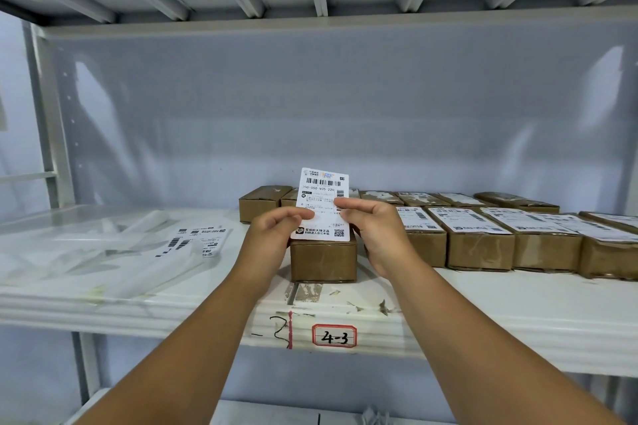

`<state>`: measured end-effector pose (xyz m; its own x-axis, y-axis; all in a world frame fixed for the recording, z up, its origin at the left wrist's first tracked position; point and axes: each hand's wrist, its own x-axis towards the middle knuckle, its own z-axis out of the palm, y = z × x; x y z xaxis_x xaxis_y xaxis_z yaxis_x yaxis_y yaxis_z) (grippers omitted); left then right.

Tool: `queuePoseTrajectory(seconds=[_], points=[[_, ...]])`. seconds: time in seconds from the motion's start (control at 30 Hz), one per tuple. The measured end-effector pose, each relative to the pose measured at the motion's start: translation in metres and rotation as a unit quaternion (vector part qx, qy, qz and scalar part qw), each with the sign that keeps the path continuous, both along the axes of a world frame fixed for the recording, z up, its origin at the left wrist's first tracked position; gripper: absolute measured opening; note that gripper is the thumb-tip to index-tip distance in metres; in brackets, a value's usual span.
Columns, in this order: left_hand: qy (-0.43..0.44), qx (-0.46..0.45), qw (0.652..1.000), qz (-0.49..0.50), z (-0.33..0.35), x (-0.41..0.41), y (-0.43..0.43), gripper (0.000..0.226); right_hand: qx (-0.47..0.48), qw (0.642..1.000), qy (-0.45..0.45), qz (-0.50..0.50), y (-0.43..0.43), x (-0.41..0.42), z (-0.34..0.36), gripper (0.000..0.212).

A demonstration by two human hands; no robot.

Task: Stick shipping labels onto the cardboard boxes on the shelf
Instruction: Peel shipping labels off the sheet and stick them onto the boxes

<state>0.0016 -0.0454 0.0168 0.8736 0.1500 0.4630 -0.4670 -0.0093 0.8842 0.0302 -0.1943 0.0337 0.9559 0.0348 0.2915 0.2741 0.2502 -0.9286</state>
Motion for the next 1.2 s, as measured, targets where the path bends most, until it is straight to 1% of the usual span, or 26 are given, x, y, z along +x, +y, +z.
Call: queuePoseTrajectory(seconds=[0.1, 0.23, 0.37, 0.63, 0.83, 1.03, 1.2], points=[[0.003, -0.009, 1.000, -0.010, 0.0009, -0.0012, 0.0000, 0.030, 0.001, 1.000, -0.002, 0.003, -0.0002, -0.0002, -0.0003, 0.025], [0.005, 0.012, 1.000, -0.004, -0.0003, 0.0027, -0.0008, 0.031, -0.001, 1.000, -0.002, -0.003, -0.0002, 0.0008, -0.0004, 0.025], [0.000, 0.027, 1.000, -0.004, -0.0030, 0.0039, 0.0003, 0.026, -0.001, 1.000, -0.009, -0.005, -0.0001, 0.0013, -0.0014, 0.026], [0.008, 0.027, 1.000, -0.004, -0.0027, 0.0032, -0.0005, 0.019, 0.004, 1.000, 0.002, -0.002, -0.0004, 0.0011, -0.0011, 0.025], [0.011, 0.035, 0.999, -0.001, -0.0037, 0.0024, -0.0001, 0.015, 0.000, 1.000, -0.012, 0.000, -0.0004, 0.0024, -0.0023, 0.027], [0.007, 0.042, 0.999, 0.002, -0.0035, 0.0029, -0.0005, 0.015, -0.041, 0.999, -0.018, -0.009, -0.0013, 0.0001, -0.0021, 0.026], [-0.003, 0.058, 0.998, 0.004, -0.0042, 0.0029, -0.0005, 0.016, -0.133, 0.988, -0.057, -0.043, 0.0010, 0.0020, -0.0067, 0.027]])
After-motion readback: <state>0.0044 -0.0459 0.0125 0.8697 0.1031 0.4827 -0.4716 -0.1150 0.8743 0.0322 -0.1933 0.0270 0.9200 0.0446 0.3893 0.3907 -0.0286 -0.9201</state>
